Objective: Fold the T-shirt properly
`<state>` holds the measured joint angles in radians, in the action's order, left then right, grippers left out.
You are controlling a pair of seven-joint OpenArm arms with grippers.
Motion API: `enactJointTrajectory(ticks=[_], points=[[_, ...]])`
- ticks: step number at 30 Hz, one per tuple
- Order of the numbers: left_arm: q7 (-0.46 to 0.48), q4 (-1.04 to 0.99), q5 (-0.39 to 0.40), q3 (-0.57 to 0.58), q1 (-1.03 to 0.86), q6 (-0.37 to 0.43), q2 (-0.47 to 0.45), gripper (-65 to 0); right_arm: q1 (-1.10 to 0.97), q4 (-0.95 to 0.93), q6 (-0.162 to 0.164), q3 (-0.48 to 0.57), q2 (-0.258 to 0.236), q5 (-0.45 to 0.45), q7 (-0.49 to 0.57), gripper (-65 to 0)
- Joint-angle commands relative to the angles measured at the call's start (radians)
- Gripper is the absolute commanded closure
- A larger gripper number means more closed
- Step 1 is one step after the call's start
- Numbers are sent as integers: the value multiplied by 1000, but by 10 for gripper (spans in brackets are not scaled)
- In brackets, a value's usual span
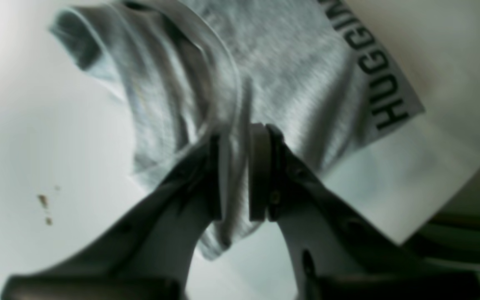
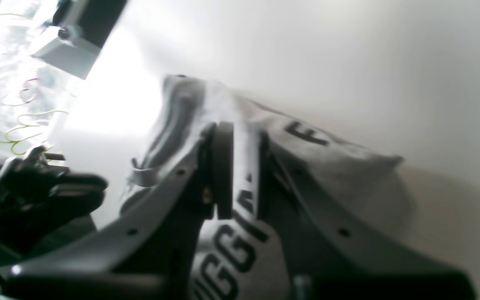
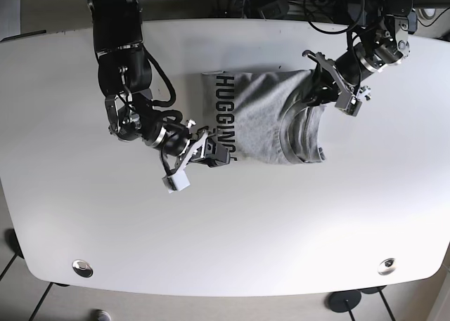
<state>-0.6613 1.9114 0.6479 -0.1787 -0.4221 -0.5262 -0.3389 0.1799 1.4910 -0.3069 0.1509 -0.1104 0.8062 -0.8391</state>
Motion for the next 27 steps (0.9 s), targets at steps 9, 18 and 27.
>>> enactJointTrajectory(ticks=[9,18,27], points=[[25,-206,14,29,19,-7,-15,-63,115,-344,-82,121,-31,-67,366,-60],[25,-608,8,98,417,-8,-58,-67,22,-333,-156,117,-105,-156,424,-57],[223,-1102,-279,242,860,-93,-19,-68,-161,-117,-150,132,-114,-164,418,-57]])
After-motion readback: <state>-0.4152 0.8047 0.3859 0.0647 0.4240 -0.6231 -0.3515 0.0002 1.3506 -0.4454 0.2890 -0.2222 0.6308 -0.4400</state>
